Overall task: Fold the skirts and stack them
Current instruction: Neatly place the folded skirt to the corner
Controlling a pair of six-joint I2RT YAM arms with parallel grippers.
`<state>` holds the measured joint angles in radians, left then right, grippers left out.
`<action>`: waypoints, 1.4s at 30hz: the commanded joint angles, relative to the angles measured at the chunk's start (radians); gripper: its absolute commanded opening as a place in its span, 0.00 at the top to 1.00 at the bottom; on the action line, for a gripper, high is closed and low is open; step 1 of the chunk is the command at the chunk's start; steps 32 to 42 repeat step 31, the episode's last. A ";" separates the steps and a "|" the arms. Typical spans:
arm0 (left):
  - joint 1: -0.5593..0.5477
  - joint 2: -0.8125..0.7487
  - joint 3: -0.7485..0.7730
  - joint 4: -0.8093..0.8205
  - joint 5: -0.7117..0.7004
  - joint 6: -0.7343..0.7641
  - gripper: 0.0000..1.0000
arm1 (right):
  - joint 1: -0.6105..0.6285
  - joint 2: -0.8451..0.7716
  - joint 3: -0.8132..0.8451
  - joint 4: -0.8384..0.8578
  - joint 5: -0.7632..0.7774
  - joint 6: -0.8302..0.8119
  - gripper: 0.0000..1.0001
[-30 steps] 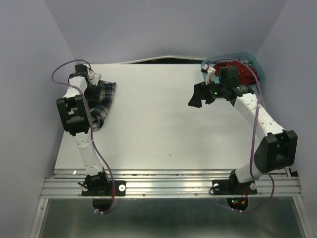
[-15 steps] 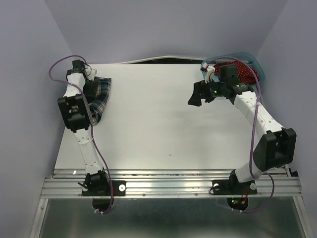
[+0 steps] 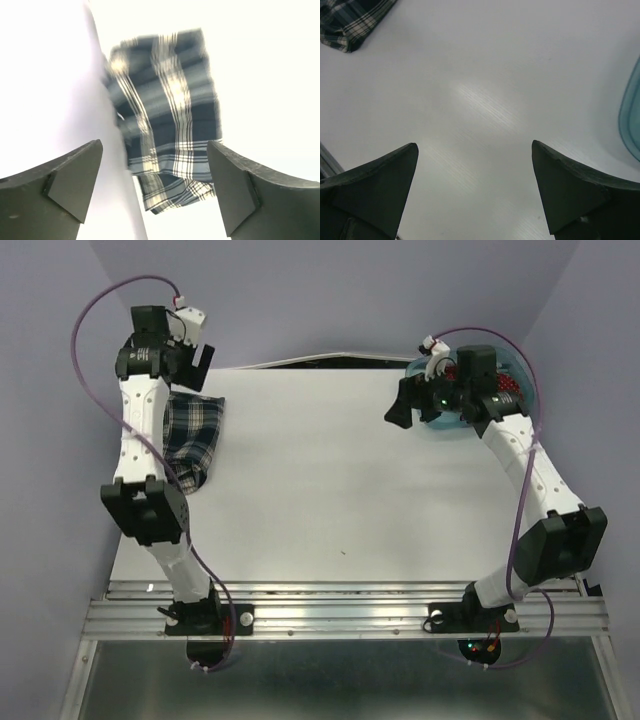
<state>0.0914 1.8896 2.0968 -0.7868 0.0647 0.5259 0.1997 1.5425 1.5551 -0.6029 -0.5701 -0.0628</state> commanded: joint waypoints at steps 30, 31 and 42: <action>-0.259 -0.794 -1.038 0.276 0.184 -0.147 0.01 | -0.148 -0.298 -0.487 -0.049 0.220 0.006 0.00; -0.259 -0.794 -1.038 0.285 0.188 -0.142 0.01 | -0.148 -0.300 -0.487 -0.048 0.233 0.003 0.00; -0.259 -0.794 -1.038 0.285 0.188 -0.142 0.01 | -0.148 -0.300 -0.487 -0.048 0.233 0.003 0.00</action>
